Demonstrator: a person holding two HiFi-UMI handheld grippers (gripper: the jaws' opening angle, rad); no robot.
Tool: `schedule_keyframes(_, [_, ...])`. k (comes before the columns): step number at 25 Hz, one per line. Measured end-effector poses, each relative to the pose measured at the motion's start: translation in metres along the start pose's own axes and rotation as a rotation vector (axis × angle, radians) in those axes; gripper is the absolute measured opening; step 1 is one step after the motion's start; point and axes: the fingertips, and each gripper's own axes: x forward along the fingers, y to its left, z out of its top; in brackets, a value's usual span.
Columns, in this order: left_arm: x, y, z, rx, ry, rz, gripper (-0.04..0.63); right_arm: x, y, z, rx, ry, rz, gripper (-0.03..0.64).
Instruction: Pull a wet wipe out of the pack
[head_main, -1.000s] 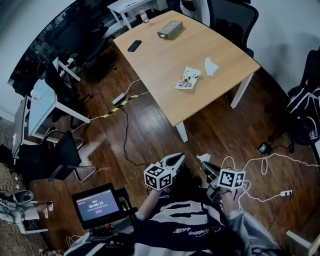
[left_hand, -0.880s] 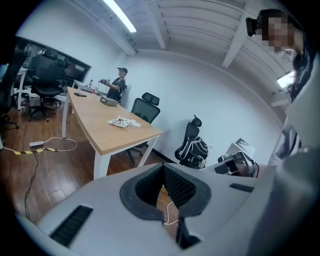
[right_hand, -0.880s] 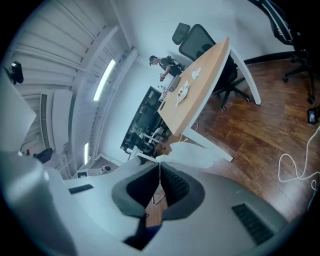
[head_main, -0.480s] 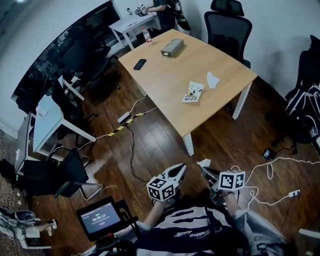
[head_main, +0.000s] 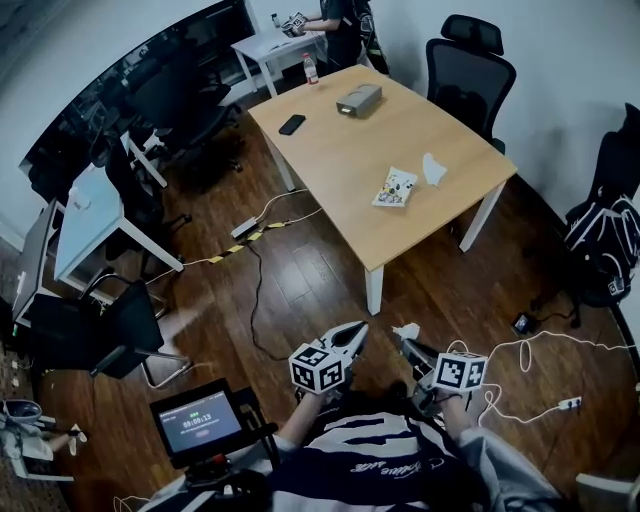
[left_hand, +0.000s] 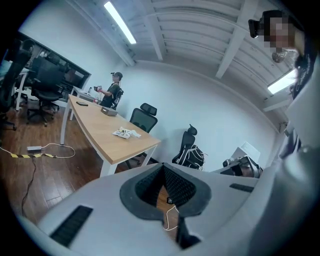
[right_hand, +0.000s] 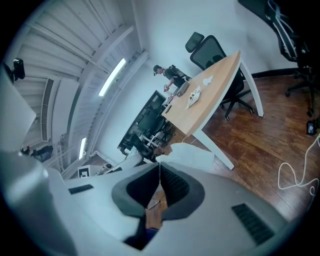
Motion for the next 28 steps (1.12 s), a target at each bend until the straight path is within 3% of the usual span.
schedule_keyframes(10, [0.020, -0.020, -0.006, 0.012, 0.014, -0.059, 0.003, -0.020, -0.012, 0.000, -0.024, -0.022, -0.038, 0.006])
schedule_keyframes(22, [0.018, -0.017, -0.005, 0.013, 0.020, -0.041, 0.003, -0.020, -0.014, -0.001, -0.048, -0.002, -0.063, 0.006])
schedule_keyframes(28, [0.014, -0.010, -0.003, 0.014, 0.011, -0.020, 0.003, -0.011, -0.007, 0.000, -0.056, -0.001, -0.027, 0.006])
